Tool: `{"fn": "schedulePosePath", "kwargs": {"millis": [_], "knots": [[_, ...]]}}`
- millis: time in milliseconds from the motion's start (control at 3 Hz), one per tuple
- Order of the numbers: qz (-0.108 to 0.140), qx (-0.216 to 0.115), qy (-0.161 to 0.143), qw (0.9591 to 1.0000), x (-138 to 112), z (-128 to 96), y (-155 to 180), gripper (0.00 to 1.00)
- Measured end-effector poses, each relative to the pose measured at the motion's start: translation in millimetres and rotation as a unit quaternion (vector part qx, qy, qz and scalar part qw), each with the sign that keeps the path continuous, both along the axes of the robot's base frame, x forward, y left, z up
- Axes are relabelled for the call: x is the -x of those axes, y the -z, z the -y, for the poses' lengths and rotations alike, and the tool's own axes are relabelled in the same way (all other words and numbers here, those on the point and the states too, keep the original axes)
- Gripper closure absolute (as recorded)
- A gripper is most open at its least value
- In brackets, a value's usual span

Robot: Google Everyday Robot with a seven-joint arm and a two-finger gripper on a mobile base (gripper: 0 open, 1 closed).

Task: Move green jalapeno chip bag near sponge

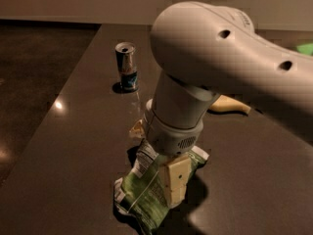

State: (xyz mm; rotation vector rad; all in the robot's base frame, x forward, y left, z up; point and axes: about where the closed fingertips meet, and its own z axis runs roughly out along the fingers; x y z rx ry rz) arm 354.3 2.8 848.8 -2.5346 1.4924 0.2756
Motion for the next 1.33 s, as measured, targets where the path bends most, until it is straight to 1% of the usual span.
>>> {"fn": "schedulePosePath", "kwargs": {"millis": [333,667,1000,1333], "knots": [[0.005,0.001,-0.009,0.9999,2,-7,-4,0.33],[0.021,-0.003,0.000,0.9998,-6,-3,-20,0.56],[0.043,-0.005,0.012,0.9990,-17,4,-36,0.80],[0.070,-0.005,0.030,0.9971,-36,8,-53,1.00]]}}
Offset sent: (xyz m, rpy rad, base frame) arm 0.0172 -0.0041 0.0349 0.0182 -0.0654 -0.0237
